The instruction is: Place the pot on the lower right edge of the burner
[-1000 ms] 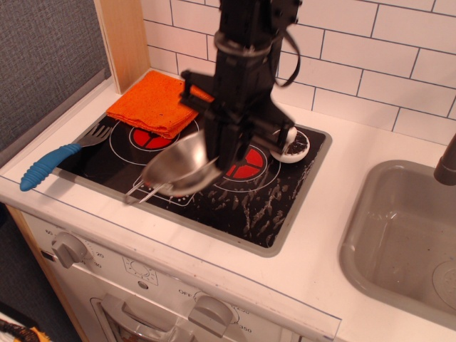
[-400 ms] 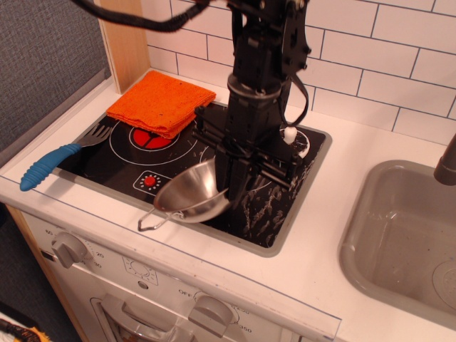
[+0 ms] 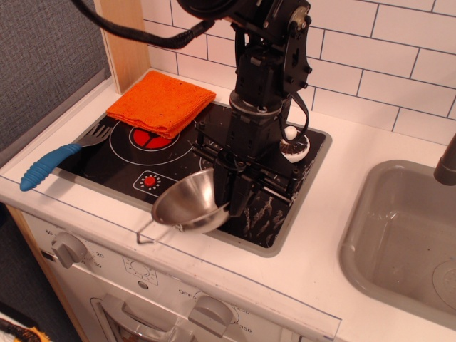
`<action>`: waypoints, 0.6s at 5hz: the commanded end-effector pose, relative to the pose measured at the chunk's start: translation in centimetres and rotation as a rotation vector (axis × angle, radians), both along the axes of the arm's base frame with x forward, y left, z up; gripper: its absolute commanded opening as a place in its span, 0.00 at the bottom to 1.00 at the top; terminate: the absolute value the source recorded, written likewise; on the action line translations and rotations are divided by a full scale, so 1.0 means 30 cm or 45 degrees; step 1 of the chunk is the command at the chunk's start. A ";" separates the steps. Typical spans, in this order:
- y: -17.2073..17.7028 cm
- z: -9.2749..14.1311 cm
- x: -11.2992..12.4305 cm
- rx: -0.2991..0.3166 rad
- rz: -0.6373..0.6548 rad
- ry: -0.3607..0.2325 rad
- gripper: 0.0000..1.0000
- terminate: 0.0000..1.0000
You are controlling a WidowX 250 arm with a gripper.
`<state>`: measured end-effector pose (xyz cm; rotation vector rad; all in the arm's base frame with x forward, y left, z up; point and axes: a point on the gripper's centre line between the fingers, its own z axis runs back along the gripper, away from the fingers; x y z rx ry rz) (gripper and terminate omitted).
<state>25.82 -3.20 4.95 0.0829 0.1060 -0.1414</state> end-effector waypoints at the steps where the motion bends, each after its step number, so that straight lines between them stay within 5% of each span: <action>1: -0.061 0.113 0.027 -0.017 -0.012 -0.145 1.00 0.00; 3: -0.088 0.201 0.081 -0.033 0.001 -0.255 1.00 0.00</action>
